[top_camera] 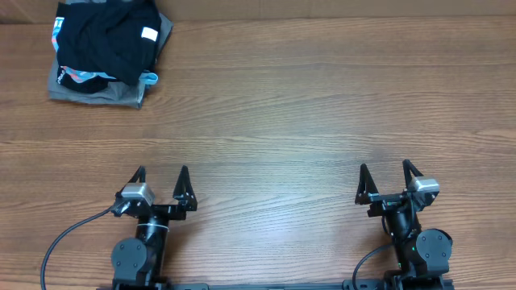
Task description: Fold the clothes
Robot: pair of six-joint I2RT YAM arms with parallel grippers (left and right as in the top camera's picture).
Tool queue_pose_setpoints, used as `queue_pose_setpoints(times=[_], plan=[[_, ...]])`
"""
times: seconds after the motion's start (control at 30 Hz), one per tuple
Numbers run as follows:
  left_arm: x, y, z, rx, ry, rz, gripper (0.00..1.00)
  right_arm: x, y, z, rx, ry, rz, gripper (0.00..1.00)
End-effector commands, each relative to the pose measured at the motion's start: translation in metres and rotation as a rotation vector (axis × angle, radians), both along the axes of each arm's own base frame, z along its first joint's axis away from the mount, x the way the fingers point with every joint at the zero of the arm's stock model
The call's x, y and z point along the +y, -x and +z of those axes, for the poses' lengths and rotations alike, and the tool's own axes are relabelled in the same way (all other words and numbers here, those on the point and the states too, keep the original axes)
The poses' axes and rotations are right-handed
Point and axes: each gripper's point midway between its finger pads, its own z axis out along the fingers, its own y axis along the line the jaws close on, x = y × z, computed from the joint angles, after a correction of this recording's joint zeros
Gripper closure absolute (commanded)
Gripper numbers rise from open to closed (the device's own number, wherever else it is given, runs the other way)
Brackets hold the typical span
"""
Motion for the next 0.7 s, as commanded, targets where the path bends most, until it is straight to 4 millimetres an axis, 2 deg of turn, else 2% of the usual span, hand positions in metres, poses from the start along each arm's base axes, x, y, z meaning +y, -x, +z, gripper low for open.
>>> queue_pose_setpoints(times=[0.0,0.67], plan=[[0.0097,0.0002,-0.0115,0.033,-0.018,0.052,0.00,-0.0010,-0.0002,-0.0020,-0.003,0.005,-0.003,0.00],[0.0068,0.0002,-0.0117,0.033,-0.030,0.034,0.00,-0.0010,-0.0002,-0.0020,-0.003,0.005,-0.003,0.00]])
